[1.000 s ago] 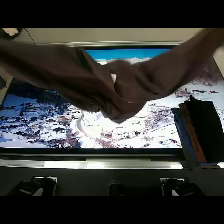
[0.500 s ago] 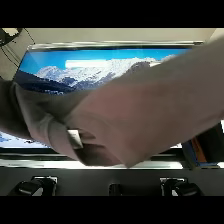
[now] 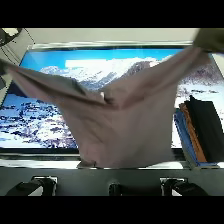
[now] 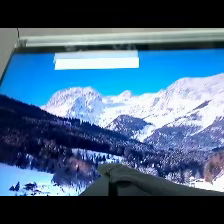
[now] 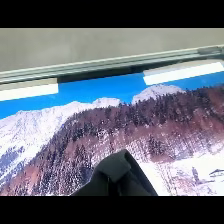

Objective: Fold the shirts.

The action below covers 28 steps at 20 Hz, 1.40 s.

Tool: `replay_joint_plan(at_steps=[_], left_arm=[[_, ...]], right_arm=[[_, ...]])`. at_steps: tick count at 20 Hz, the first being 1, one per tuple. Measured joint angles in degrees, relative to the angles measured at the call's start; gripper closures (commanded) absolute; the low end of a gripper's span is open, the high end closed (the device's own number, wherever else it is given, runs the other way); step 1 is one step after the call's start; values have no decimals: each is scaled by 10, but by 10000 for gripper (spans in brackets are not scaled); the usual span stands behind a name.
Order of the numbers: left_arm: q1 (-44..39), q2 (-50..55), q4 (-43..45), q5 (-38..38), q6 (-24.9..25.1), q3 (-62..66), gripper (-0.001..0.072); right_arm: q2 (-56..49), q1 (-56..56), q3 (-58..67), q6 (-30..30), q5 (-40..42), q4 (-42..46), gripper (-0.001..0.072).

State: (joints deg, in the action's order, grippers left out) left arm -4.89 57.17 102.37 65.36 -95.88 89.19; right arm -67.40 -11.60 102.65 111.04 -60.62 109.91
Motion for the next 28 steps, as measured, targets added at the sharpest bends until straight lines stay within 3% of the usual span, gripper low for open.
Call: replay_joint_plan(at_steps=[4, 7, 9, 10, 11, 12, 15, 18, 20, 24, 28], left_arm=[[37, 141, -54, -30, -16, -40, 683], [47, 240, -90, -12, -6, -49, 683], [50, 294, -107, 16, 10, -52, 683], [52, 318, -118, 31, 23, -53, 683], [52, 338, -130, 50, 38, -54, 683], [52, 351, -144, 63, 54, -54, 683], [56, 370, -169, 100, 103, -55, 683], [75, 374, -207, 130, 132, -55, 683], [91, 376, -239, 145, 144, -56, 683], [107, 377, -281, 165, 159, -56, 683], [113, 377, -296, 171, 164, -56, 683]], right_arm=[[-148, 0, -4, 95, 162, -31, 658], [-242, 0, -6, 157, 171, -87, 657], [-294, 0, -6, 167, 140, -136, 655], [-313, 0, -7, 167, 121, -158, 567], [-327, 0, -6, 160, 107, -177, 345], [-337, 0, -5, 150, 93, -194, 248], [-332, 9, 7, 86, 50, -240, 74], [-299, 73, 18, -11, -32, -338, 76], [-283, 134, 21, -64, -132, -416, 78], [-232, 191, -60, -124, -318, -452, 74], [-110, 144, -351, -134, -253, -491, 75]])
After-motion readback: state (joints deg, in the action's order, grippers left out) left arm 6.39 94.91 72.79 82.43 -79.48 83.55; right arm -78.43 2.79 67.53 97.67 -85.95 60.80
